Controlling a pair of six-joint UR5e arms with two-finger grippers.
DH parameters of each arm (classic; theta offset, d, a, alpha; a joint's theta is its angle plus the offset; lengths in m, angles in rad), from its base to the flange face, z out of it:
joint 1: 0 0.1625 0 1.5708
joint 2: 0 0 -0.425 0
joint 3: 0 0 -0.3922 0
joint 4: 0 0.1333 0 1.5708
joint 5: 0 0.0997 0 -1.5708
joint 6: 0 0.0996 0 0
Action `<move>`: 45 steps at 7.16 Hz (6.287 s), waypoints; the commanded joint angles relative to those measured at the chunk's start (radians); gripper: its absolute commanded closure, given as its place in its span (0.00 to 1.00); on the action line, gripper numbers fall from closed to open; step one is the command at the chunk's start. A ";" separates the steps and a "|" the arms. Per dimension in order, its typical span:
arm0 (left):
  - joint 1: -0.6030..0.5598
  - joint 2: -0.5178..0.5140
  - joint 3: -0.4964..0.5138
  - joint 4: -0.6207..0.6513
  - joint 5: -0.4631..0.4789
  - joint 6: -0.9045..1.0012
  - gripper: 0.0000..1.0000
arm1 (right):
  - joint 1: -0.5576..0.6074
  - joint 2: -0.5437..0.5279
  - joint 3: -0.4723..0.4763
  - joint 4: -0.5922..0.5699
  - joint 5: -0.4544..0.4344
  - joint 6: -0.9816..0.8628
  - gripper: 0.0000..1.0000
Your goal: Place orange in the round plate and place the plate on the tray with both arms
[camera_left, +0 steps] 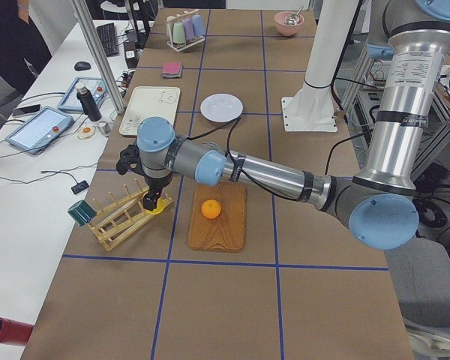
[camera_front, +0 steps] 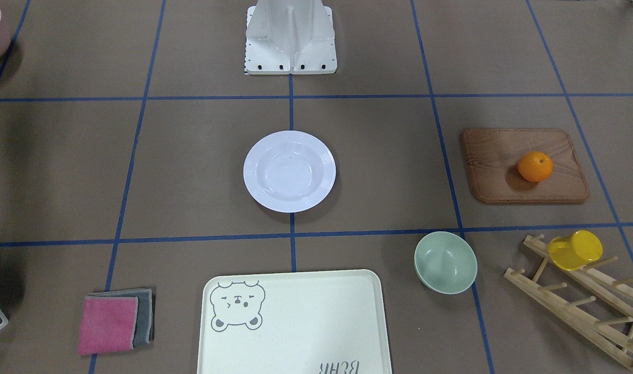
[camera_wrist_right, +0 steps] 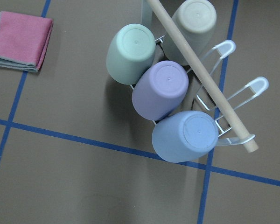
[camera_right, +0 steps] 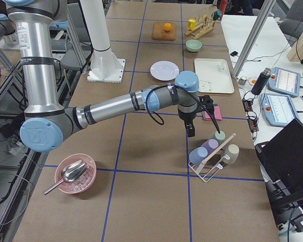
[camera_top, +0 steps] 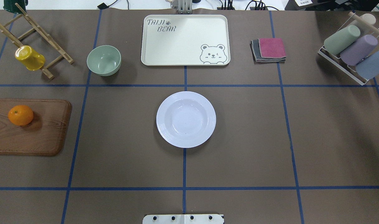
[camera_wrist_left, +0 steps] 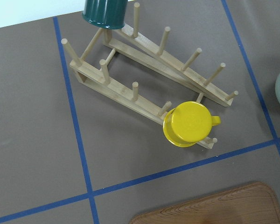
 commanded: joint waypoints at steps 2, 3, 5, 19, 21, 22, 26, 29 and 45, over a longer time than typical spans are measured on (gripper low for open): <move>0.237 0.006 -0.020 -0.110 0.178 -0.340 0.00 | -0.130 -0.001 0.058 0.029 -0.097 0.220 0.00; 0.306 0.031 -0.020 -0.131 0.232 -0.366 0.00 | -0.141 -0.005 0.060 0.038 -0.101 0.220 0.00; 0.400 0.145 -0.019 -0.295 0.273 -0.447 0.00 | -0.149 -0.048 0.058 0.113 -0.093 0.222 0.00; 0.560 0.246 -0.119 -0.411 0.315 -0.551 1.00 | -0.152 -0.058 0.058 0.119 -0.099 0.219 0.00; 0.552 0.138 -0.282 -0.090 0.312 -0.581 1.00 | -0.155 -0.056 0.058 0.119 -0.096 0.222 0.00; 0.558 0.004 -0.313 0.073 0.320 -0.666 1.00 | -0.166 -0.055 0.058 0.119 -0.098 0.223 0.00; 0.837 -0.444 -0.246 0.394 0.454 -1.015 1.00 | -0.197 -0.045 0.066 0.147 -0.095 0.282 0.00; 0.958 -0.719 0.058 0.381 0.520 -1.167 1.00 | -0.214 -0.045 0.066 0.148 -0.093 0.296 0.00; 0.213 -0.153 -0.179 0.416 0.356 -0.015 0.01 | -0.672 -0.050 0.217 0.654 -0.361 1.371 0.02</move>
